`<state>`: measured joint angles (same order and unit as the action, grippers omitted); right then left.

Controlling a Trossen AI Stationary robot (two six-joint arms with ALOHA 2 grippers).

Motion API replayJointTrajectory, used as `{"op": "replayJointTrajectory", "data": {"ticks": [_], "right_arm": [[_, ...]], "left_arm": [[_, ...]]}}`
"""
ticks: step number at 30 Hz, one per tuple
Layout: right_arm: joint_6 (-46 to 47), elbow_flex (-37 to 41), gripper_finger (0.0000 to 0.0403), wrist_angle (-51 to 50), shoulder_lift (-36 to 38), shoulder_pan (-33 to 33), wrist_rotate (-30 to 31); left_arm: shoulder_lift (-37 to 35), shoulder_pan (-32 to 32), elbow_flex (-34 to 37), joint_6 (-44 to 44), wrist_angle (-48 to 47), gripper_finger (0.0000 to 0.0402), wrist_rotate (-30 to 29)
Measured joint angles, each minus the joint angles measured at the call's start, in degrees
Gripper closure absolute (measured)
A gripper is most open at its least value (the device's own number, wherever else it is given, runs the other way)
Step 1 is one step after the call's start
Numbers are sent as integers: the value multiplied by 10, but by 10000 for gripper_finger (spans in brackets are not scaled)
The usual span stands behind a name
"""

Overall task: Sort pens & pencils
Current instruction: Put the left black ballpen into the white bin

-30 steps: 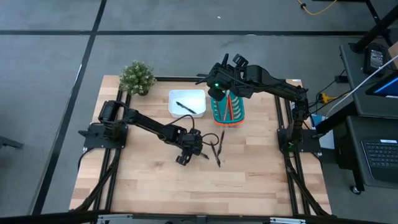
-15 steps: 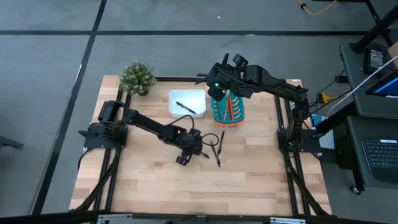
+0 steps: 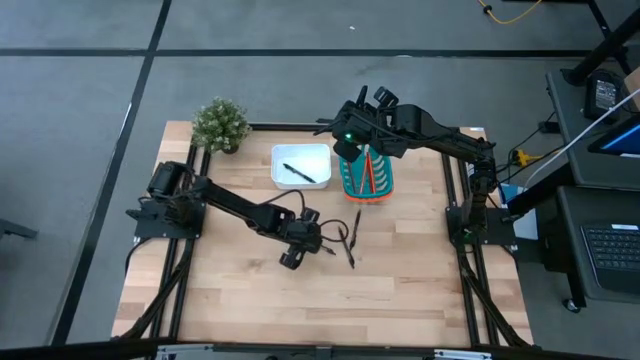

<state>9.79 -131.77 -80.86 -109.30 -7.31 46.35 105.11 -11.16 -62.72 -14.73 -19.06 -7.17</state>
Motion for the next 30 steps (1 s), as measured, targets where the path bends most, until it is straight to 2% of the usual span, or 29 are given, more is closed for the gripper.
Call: {"op": "replayJointTrajectory", "data": {"ticks": [11, 15, 23, 30], "right_arm": [[0, 0, 327, 4, 0, 0, 0], [1, 0, 327, 4, 0, 0, 0], [1, 0, 327, 5, 0, 0, -4], [2, 0, 327, 5, 0, 0, -5]], "left_arm": [[-72, -11, -1, 23, -42, 385, -73], [-97, -6, -1, 26, -78, 385, -126], [-145, 55, -1, 32, -152, 385, -170], [-154, 134, -1, -15, -146, 385, -170]]}}
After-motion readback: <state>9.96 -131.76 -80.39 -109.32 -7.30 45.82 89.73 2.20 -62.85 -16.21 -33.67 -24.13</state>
